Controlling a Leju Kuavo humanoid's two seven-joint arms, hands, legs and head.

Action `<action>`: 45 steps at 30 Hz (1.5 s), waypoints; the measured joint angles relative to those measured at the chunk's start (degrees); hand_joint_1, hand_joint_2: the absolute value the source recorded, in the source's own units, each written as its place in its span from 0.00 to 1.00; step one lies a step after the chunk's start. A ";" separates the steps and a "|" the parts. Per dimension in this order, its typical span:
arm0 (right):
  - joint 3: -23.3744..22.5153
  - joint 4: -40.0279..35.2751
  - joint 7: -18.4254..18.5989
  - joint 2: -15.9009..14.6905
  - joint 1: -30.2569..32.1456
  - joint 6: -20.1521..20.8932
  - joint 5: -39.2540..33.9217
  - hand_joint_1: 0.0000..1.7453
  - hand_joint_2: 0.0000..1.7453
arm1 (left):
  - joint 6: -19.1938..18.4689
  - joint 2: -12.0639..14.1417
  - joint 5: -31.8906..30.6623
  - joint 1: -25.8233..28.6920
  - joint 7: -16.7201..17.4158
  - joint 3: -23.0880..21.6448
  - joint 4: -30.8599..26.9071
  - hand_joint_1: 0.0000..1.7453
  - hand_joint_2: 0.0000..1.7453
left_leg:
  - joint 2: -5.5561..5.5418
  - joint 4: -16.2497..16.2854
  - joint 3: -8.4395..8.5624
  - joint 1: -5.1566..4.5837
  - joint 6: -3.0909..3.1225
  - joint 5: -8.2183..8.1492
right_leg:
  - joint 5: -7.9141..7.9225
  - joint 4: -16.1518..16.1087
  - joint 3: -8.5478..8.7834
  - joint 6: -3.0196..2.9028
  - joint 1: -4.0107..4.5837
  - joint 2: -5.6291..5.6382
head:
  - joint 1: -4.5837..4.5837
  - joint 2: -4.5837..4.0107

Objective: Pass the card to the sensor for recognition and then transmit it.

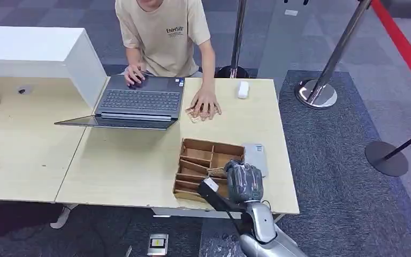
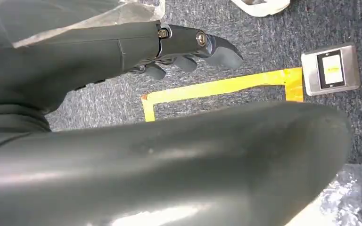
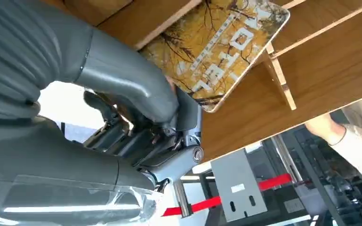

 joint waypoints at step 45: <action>-1.49 -13.90 2.34 -0.15 1.20 11.06 9.20 0.00 1.00 | 0.00 0.00 1.40 0.37 -0.94 0.00 0.00 0.00 0.00 | 0.00 0.00 0.02 0.00 0.00 0.00 | 0.01 0.00 0.03 0.01 0.00 0.00 | 0.00 0.00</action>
